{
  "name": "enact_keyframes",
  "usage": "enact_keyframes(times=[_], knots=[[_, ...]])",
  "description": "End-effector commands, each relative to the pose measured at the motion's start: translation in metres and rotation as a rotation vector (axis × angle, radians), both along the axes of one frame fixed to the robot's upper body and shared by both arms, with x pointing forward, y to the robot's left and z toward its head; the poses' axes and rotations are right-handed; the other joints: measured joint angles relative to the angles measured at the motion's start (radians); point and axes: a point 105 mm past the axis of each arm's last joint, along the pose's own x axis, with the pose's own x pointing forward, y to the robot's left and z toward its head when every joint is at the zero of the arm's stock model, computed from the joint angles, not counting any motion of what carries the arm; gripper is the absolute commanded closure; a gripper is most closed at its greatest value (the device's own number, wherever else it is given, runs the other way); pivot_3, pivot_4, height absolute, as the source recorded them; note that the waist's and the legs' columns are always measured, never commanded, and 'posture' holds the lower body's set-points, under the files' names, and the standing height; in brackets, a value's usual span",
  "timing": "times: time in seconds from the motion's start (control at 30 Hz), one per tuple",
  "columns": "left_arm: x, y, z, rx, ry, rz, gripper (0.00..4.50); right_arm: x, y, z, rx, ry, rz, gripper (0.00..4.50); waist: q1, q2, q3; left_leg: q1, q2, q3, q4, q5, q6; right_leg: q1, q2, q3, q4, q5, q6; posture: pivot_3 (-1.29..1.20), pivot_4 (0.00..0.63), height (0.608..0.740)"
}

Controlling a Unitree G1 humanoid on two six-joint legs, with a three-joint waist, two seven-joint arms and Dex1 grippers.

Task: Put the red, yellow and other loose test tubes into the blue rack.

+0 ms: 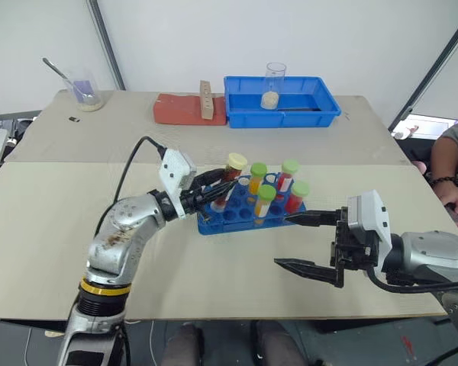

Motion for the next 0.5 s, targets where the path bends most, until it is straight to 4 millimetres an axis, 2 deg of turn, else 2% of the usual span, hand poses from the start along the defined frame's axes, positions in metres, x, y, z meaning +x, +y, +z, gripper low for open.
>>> enact_keyframes(times=[0.03, 0.5], knots=[[-0.003, -0.009, 0.001, -0.007, -0.046, -0.015, 3.65, -0.004, 0.001, 0.009, -0.004, -0.038, 0.007, 0.0, 0.0, 0.0, 0.0, 0.0, 0.0, 0.0, 0.0, 0.0, 0.0, 0.0, 0.0, 0.0, 0.0, 0.0, 0.0, 0.0, 0.15, 0.729], [0.003, -0.018, -0.012, -0.006, -0.062, -0.009, 3.65, -0.004, 0.003, 0.008, -0.001, -0.039, -0.014, 0.0, 0.0, 0.0, 0.0, -0.001, 0.0, 0.0, 0.0, 0.0, 0.0, 0.0, 0.0, 0.0, -0.001, 0.0, 0.0, 0.0, 0.15, 0.729]])
